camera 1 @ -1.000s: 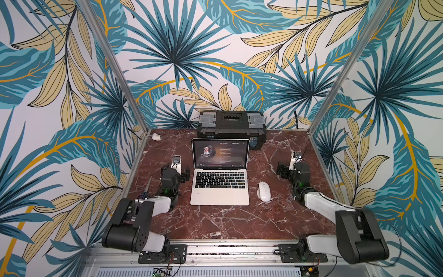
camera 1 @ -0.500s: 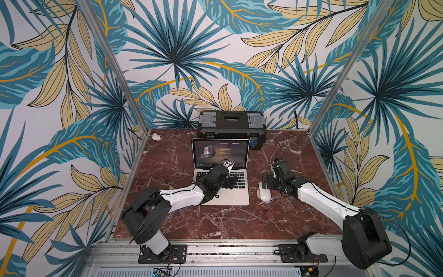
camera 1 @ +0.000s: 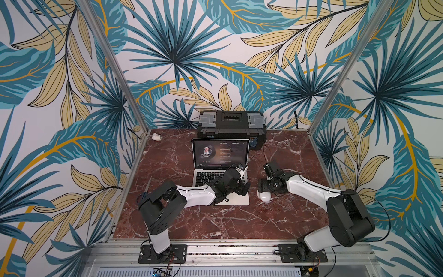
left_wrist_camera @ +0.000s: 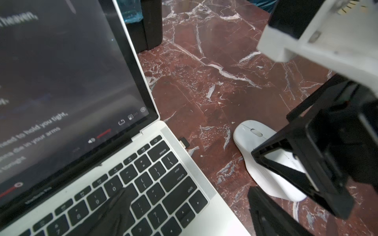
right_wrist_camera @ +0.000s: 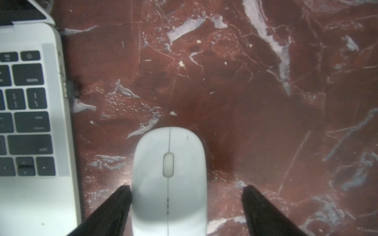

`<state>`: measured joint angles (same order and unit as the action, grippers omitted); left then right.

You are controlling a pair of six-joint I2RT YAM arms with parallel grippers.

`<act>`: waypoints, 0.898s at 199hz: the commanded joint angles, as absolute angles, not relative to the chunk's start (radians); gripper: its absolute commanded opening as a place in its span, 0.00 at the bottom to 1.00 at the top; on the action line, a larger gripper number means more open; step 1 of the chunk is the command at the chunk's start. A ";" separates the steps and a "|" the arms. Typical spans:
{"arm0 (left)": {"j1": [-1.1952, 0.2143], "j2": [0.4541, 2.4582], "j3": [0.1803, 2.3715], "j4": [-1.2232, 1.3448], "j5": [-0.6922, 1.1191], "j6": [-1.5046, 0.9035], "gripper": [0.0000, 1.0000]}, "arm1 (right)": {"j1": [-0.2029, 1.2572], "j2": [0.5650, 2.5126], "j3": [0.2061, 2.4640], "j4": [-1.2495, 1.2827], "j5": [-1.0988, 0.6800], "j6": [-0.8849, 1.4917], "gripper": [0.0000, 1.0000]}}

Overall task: Remove the wireless mouse receiver from the laptop
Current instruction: Pick up the mouse from the center of the board.

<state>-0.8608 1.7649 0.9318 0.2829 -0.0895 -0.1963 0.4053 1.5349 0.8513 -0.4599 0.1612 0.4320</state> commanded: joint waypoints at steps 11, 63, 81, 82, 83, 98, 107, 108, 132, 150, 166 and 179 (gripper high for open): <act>-0.848 1.729 0.962 0.327 -0.054 -0.244 0.93 | 0.439 1.598 0.853 -0.497 0.185 0.452 0.87; -0.819 1.700 0.909 0.352 -0.066 -0.257 0.93 | 0.474 1.617 0.856 -0.486 0.223 0.490 0.71; -0.802 1.674 0.899 0.324 -0.077 -0.248 0.93 | 0.474 1.616 0.858 -0.482 0.226 0.495 0.56; -0.801 1.674 0.899 0.323 -0.077 -0.247 0.93 | 0.474 1.616 0.858 -0.482 0.226 0.495 0.56; -0.801 1.671 0.897 0.322 -0.078 -0.246 0.93 | 0.474 1.617 0.858 -0.481 0.226 0.495 0.56; -0.783 1.650 0.880 0.321 -0.067 -0.223 0.94 | 0.474 1.612 0.857 -0.474 0.236 0.486 0.48; -0.772 1.637 0.869 0.327 -0.059 -0.200 0.94 | 0.472 1.603 0.863 -0.471 0.241 0.467 0.45; -0.770 1.636 0.867 0.328 -0.057 -0.197 0.94 | 0.472 1.601 0.863 -0.470 0.241 0.464 0.45; -0.728 1.600 0.790 0.480 0.041 -0.059 0.95 | 0.422 1.523 0.898 -0.454 0.087 0.365 0.40; -0.688 1.598 0.735 0.641 0.224 0.075 0.97 | 0.335 1.413 0.917 -0.396 -0.255 0.300 0.40; -0.669 1.605 0.695 0.777 0.369 0.191 0.97 | 0.241 1.387 0.968 -0.398 -0.598 0.304 0.40; -0.657 1.616 0.669 0.903 0.463 0.231 0.99 | 0.218 1.403 1.015 -0.413 -0.830 0.299 0.40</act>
<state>-0.6754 1.6104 0.7212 0.6071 0.2085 0.0517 0.2729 1.4200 0.9333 -0.4446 -0.2749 0.3492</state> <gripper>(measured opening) 0.980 0.630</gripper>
